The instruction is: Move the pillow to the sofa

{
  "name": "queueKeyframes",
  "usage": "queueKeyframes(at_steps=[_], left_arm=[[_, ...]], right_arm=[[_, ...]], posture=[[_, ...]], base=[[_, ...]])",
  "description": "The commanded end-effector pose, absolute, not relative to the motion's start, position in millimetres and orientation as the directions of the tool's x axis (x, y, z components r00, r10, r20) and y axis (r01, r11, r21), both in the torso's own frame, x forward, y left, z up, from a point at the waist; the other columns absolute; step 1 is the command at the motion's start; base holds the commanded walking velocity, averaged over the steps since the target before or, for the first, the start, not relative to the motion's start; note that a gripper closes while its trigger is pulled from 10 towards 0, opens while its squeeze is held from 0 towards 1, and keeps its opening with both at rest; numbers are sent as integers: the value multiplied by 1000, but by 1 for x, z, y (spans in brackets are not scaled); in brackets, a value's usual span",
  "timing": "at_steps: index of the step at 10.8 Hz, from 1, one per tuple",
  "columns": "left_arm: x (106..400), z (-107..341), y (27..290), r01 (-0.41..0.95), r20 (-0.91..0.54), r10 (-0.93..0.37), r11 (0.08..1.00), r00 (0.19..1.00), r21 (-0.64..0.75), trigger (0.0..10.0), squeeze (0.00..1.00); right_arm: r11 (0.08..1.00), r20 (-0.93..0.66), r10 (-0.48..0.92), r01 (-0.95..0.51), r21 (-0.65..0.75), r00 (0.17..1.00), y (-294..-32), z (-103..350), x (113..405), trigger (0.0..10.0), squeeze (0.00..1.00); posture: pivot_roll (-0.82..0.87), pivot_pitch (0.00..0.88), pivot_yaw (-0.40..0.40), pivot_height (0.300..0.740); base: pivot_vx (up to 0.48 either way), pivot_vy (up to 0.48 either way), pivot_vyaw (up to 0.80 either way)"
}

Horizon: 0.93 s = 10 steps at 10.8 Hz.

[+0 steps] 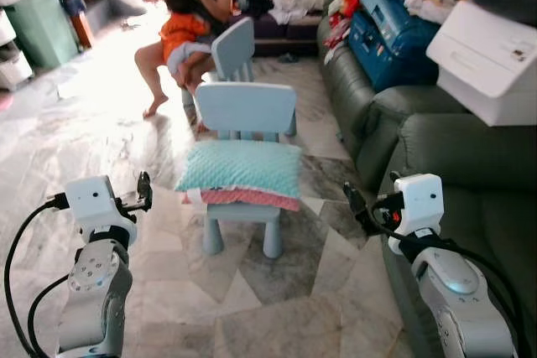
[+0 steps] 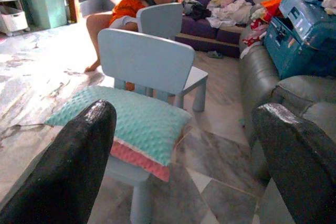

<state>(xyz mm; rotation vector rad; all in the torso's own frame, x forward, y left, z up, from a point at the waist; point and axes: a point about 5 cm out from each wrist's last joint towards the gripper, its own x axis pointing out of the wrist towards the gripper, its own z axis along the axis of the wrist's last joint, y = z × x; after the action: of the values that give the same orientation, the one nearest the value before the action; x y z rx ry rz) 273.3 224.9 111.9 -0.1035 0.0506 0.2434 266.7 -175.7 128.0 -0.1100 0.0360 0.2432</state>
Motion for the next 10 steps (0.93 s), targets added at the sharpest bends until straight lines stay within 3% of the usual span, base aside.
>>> queueKeyframes(at_steps=[1,3,10], left_arm=[[273,115,225,-234,-50,230,967,972,-97,10000,0],[274,116,225,-230,-49,226,968,973,-97,10000,0],[272,113,223,-223,-59,218,971,974,-92,10000,0]], right_arm=[[964,-38,244,-246,-104,969,-175,130,267,10000,0],[964,-38,243,-246,-104,969,-175,130,267,10000,0],[962,-43,248,-251,-106,968,-175,129,267,10000,0]], posture=[[-119,0,-16,740],[-119,0,-16,740],[-119,0,-20,740]], base=[[319,0,0],[328,0,0],[328,340,0]])
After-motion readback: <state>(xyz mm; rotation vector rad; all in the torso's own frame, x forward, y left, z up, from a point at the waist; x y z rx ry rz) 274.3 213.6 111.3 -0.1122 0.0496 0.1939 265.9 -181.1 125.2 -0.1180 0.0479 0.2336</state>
